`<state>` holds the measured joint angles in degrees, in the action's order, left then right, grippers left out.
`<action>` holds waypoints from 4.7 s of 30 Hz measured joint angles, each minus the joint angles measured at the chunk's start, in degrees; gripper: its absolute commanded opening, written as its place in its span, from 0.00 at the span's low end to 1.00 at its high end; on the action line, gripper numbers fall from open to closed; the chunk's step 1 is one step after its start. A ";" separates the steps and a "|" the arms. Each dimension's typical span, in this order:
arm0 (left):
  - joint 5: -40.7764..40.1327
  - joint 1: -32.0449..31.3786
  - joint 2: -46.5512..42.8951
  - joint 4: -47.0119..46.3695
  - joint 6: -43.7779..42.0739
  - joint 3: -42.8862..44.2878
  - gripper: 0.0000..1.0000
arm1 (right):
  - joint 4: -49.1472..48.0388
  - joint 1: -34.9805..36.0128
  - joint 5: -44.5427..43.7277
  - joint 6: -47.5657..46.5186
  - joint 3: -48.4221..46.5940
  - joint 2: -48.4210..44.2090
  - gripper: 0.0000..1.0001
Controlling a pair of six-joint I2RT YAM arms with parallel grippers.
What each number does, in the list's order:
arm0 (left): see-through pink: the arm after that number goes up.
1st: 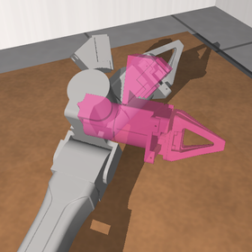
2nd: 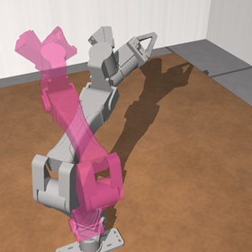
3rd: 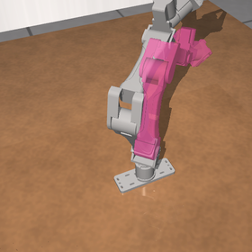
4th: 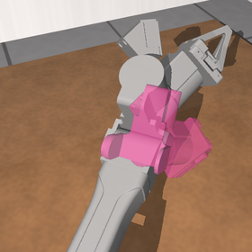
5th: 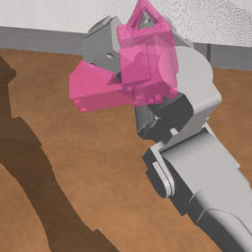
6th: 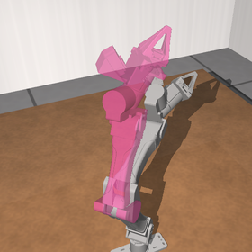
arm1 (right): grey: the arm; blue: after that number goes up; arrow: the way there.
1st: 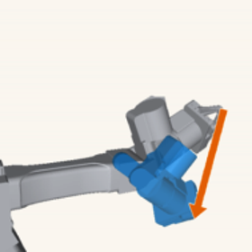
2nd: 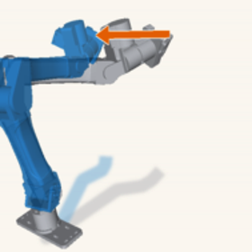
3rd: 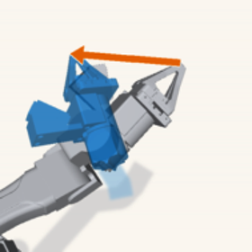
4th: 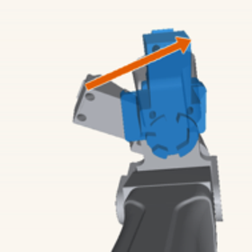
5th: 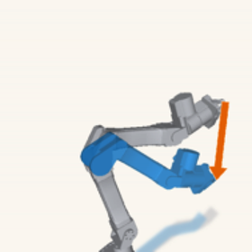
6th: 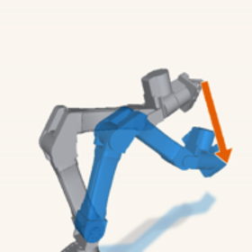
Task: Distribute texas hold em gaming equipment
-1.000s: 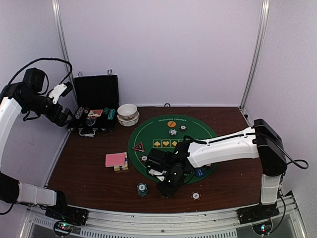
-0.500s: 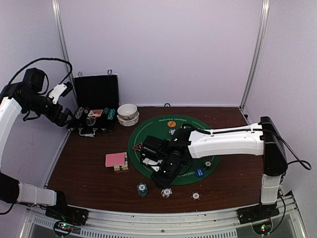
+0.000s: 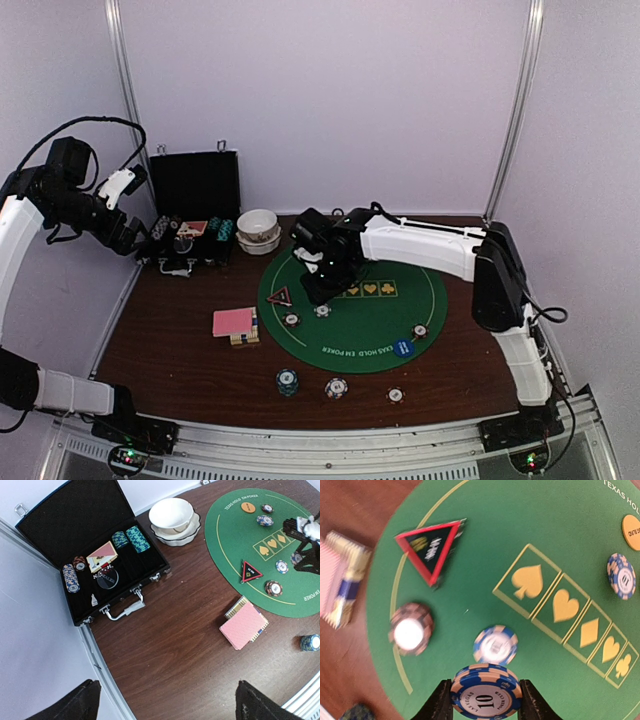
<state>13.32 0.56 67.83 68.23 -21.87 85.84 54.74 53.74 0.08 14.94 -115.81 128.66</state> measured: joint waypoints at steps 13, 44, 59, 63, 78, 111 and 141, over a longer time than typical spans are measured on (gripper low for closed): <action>0.22 0.00 -0.02 0.00 -0.02 0.00 0.97 | 1.11 -3.63 -0.09 -0.22 -10.29 11.30 0.19; 0.39 0.00 -0.02 -0.02 0.00 -0.02 0.98 | -4.28 -3.45 -0.20 0.02 0.22 7.69 0.48; 0.26 0.00 -0.15 -0.02 -0.04 -0.02 0.98 | -5.03 -3.34 2.01 0.98 2.62 6.54 0.56; 0.13 0.00 -0.50 -0.02 -0.04 0.00 0.97 | -5.60 -3.26 3.39 1.99 3.50 6.38 0.57; 0.13 0.00 -0.61 -0.02 -0.09 0.00 0.98 | -5.64 -2.23 4.26 5.25 4.09 5.84 0.49; -0.46 0.00 -0.87 -0.02 -0.09 0.00 0.98 | -1.31 -2.21 3.17 6.45 -1.27 8.55 0.56; -0.72 0.00 -0.87 -0.04 -0.20 0.00 0.98 | 4.42 -0.35 5.05 5.84 -19.52 18.82 0.43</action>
<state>12.60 0.56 66.96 68.18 -22.06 85.84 59.16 53.39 5.13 20.78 -135.33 147.48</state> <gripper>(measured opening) 0.975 0.432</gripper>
